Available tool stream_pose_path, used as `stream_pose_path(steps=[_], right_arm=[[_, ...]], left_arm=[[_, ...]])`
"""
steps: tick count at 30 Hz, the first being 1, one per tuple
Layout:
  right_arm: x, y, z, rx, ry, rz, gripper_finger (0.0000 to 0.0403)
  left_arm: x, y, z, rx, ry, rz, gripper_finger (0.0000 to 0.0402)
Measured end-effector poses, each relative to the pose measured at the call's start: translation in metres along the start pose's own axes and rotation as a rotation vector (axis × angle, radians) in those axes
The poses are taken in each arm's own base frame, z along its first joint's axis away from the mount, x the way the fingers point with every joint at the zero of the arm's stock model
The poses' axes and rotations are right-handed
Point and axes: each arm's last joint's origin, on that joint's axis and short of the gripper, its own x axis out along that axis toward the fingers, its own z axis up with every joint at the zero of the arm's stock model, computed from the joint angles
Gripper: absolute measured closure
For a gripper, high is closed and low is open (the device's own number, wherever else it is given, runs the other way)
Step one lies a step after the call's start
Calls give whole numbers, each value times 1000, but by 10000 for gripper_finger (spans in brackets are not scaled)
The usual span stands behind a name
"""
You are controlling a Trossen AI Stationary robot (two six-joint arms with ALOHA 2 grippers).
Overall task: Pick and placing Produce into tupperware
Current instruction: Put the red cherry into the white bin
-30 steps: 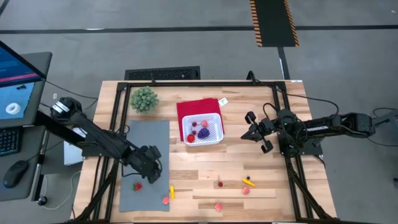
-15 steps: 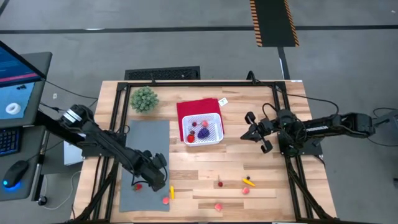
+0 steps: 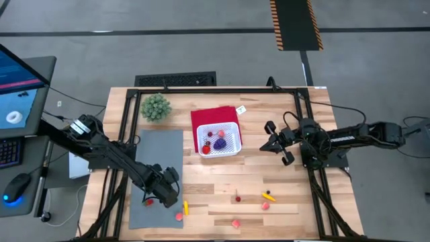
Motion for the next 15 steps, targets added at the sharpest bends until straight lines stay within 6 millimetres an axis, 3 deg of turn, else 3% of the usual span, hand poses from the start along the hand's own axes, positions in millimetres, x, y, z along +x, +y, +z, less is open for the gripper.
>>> stream_pose_path(steps=[7, 15], right_arm=[[0, 0, 0, 1, 0, 1, 371], [0, 0, 0, 1, 1, 1, 373]], left_arm=[[14, -2, -4, 10, 51, 37, 305], [15, 0, -5, 16, 59, 60, 303]])
